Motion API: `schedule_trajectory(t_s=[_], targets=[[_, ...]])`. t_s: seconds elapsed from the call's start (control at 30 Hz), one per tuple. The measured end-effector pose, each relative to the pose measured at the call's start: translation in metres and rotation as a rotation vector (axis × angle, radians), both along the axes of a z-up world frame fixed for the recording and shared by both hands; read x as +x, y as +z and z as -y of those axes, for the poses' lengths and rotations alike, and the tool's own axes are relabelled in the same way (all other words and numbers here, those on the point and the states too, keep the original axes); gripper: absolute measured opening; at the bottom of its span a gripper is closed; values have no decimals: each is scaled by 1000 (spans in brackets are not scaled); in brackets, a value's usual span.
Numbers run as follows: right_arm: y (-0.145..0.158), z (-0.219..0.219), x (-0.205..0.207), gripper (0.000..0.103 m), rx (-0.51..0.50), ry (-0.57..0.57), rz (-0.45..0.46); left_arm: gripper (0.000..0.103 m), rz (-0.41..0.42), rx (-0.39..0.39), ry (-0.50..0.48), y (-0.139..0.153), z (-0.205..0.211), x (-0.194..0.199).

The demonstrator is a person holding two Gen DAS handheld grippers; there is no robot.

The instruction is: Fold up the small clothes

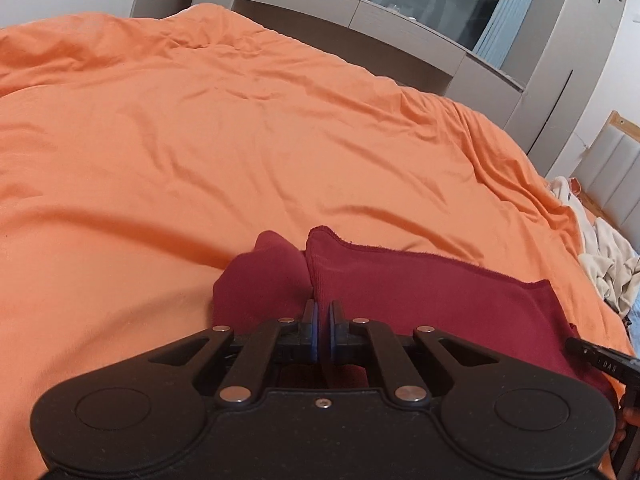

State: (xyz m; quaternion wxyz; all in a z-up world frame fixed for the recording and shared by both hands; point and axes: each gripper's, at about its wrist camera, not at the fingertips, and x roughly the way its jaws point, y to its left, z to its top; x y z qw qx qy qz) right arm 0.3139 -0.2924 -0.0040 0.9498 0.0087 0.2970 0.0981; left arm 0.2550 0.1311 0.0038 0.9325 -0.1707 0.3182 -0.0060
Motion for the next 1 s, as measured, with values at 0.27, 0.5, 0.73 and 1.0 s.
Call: schedule_trajectory(t_s=[0.27, 0.5, 0.73, 1.0], targets=[[-4, 6, -2, 31, -12, -45, -22, 28, 11, 4, -19, -1, 0, -5], [10, -2, -18, 90, -47, -19, 36, 86, 99, 5, -26, 17, 0, -40], [24, -19, -42, 103, -8, 50, 80, 91, 164, -68, -134, 11, 6, -84], [30, -50, -61, 103, -3, 142, 131, 102, 192, -270, -295, -4, 22, -104]])
